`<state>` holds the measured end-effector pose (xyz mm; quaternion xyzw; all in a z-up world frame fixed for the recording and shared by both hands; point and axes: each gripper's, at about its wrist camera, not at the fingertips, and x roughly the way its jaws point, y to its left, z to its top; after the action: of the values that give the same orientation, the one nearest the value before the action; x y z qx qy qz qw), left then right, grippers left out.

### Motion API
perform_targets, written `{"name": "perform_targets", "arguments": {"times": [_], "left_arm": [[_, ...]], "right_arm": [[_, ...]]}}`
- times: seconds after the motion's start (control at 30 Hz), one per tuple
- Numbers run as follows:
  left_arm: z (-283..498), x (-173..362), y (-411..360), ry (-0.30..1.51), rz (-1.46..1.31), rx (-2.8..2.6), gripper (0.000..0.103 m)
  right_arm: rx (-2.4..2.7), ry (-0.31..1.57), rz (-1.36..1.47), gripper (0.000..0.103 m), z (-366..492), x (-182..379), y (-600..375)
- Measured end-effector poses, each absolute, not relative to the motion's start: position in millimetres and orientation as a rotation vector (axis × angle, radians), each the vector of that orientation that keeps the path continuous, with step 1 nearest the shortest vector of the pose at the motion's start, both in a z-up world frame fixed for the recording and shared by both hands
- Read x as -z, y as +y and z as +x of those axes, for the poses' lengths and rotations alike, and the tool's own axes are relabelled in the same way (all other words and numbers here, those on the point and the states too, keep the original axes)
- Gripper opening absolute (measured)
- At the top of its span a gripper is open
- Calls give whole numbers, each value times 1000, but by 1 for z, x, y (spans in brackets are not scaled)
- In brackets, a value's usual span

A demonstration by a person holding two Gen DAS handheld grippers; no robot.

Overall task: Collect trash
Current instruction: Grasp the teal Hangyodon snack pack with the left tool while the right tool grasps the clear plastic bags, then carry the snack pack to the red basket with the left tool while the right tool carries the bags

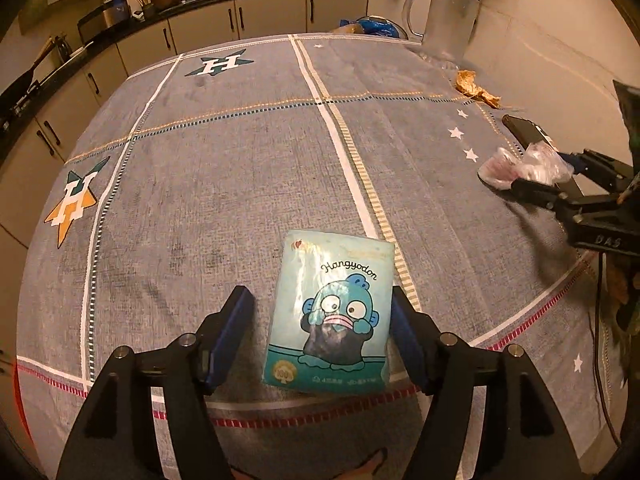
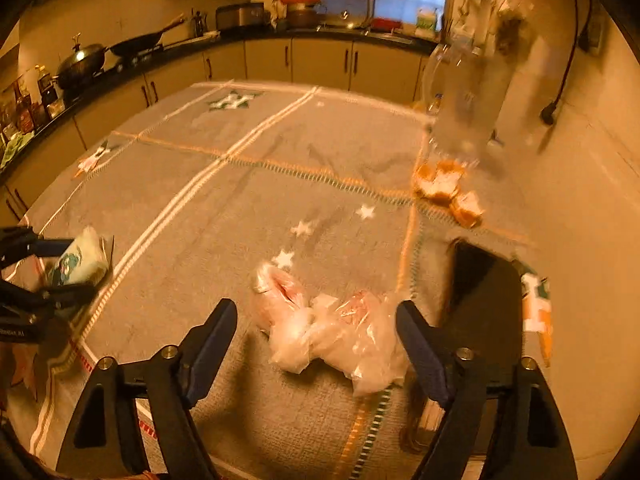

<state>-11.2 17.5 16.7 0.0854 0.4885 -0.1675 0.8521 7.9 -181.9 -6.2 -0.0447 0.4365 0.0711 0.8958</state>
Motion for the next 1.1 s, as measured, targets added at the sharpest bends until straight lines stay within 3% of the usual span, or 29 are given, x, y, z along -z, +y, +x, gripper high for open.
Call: {"name": "perform_targets", "arguments": {"times": [0.1,0.13,0.17,0.27,1.1], "left_arm": [[-12,-15,15,1012,196,342,68],[-13,-16,14,1006,195,342,64],[-13,-16,14,1000,193,345,48],[-16,-20,16,996,180,347,40],[-119,-105,101,802,21,135,40]], "right_arm": [[-141,929,-116,66,10,15,-177],[-137,924,-104,66,10,16,-177],[-136,921,-97,63,9,15,-176],[-143,919,-70,58,5,13,-174],[-278,789,95,57,-88,-43,-115]]}}
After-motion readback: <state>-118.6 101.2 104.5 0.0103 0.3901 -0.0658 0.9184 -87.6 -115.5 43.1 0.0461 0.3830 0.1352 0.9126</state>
